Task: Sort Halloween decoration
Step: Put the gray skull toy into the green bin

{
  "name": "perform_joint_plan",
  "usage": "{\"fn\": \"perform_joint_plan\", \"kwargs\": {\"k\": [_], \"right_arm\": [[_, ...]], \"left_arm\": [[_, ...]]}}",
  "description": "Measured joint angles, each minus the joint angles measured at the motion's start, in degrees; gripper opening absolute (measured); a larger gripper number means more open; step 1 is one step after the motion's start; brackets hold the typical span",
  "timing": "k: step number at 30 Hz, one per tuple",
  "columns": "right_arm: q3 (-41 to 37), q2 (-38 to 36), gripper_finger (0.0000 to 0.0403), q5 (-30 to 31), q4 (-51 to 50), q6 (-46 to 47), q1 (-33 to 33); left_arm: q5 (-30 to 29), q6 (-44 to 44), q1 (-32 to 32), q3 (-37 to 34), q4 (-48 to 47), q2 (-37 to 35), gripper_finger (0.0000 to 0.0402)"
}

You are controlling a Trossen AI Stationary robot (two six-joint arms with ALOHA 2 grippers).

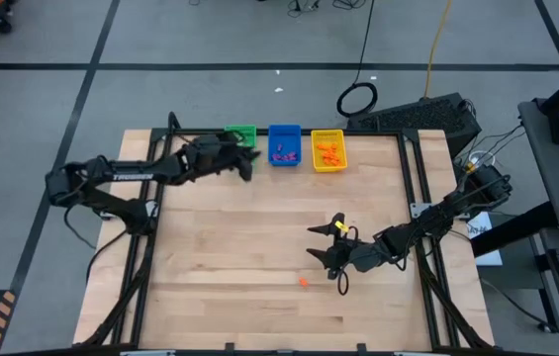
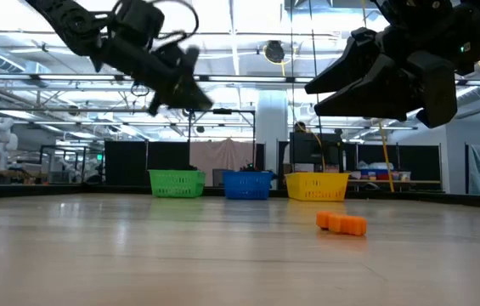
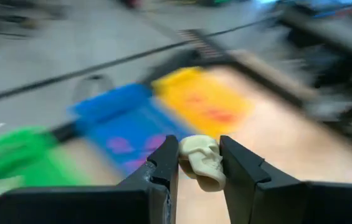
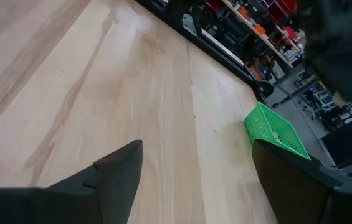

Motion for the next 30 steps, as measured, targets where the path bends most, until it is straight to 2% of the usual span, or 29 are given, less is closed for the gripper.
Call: {"fn": "perform_joint_plan", "kwargs": {"k": [3,8,15,22,25,30], "right_arm": [[0.0,0.01,0.0288,-0.02,0.0,-0.11,0.0],[0.0,0.01,0.0288,-0.02,0.0,-0.06,0.0],[0.0,0.02,0.0288,-0.04,-0.05,0.21,0.0],[0.0,0.0,0.0288,-0.04,-0.13,0.29,0.0],[0.0,0.02,0.0288,-0.04,-0.67,0.33,0.0],[0.0,0.02,0.0288,-0.07,-1.86,5.34,0.0]], "left_arm": [[-6.54,2.66,2.86,-0.02,-3.98,0.15,0.0082],[-12.17,5.44,7.11,-0.02,-5.41,2.69,0.0082],[-10.92,5.42,9.54,-0.02,-5.42,9.32,0.0082],[-13.5,6.28,9.59,-0.02,-5.25,13.34,0.0085],[-14.4,6.91,9.35,-0.02,-5.05,13.61,0.0111],[-16.11,6.89,8.33,-0.02,-4.45,13.61,0.0201]]}}
